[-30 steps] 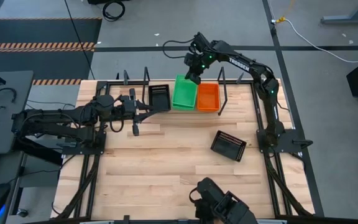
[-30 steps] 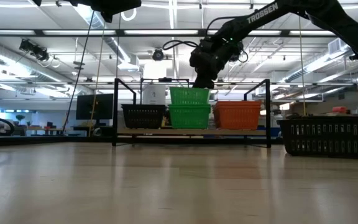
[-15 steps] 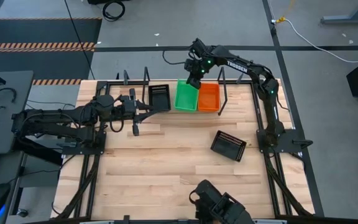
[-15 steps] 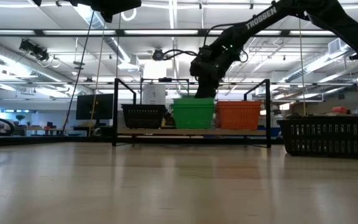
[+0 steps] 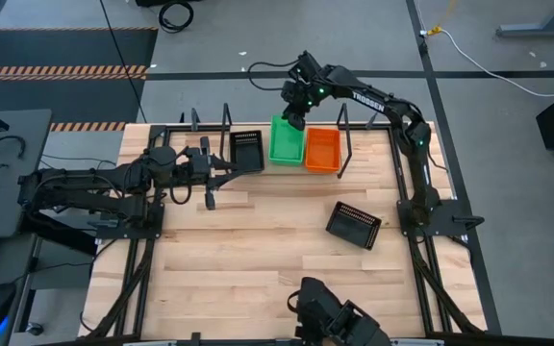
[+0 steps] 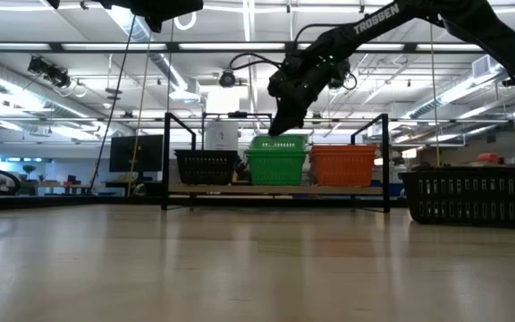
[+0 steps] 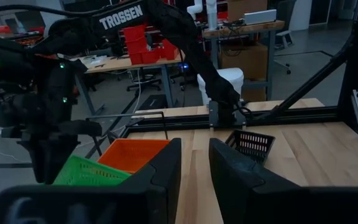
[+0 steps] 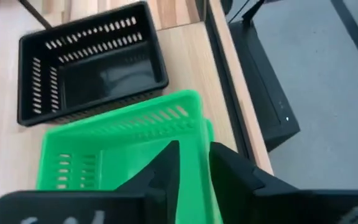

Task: Stack baskets on shelf by color
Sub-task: Stack the green bin on the green bin on the shelf

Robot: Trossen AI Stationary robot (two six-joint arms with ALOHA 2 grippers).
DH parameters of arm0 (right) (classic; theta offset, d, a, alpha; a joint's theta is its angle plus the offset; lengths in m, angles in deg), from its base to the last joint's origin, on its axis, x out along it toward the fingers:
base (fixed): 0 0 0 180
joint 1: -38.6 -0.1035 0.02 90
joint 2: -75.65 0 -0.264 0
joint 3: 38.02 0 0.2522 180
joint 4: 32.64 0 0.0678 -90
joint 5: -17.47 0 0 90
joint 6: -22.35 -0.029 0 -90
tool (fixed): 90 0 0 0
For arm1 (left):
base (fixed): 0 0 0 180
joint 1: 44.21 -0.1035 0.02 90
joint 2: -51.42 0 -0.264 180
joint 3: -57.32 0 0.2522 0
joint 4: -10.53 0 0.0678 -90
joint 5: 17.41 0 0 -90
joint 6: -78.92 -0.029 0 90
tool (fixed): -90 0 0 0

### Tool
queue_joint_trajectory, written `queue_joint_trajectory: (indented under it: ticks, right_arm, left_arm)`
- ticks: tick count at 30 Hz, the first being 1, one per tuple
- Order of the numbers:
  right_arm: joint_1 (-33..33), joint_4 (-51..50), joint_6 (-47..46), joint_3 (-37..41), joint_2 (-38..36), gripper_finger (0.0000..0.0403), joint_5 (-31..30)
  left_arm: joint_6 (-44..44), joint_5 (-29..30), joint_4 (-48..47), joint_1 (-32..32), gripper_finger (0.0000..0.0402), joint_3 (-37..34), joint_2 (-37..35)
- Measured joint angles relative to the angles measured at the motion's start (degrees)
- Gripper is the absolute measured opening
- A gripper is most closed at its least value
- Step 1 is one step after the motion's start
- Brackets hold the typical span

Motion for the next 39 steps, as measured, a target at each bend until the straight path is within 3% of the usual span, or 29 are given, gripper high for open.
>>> queue_joint_trajectory:
  ticks: [8,18,24,32,39]
  right_arm:
    - [-2.18,-0.39,1.56,1.81,0.00,0.0122,-8.68]
    - [-3.97,1.88,2.38,4.66,0.00,0.0122,-9.47]
    - [-5.64,2.91,5.03,4.85,-0.24,0.0122,-16.44]
    - [-7.99,1.03,4.11,1.51,-2.14,0.0122,-13.88]
    - [-10.92,-7.39,4.72,1.38,-2.03,0.0122,-10.65]
  left_arm:
    - [0.03,0.01,-0.01,0.01,0.0084,0.00,0.00]
    - [0.02,0.00,-0.01,0.00,0.0089,-0.01,0.00]
    - [0.01,0.01,-0.01,0.01,0.0084,-0.02,0.00]
    - [0.01,0.01,-0.01,0.01,0.0090,-0.02,0.00]
    - [0.01,-0.01,-0.01,0.01,0.0087,-0.02,0.00]
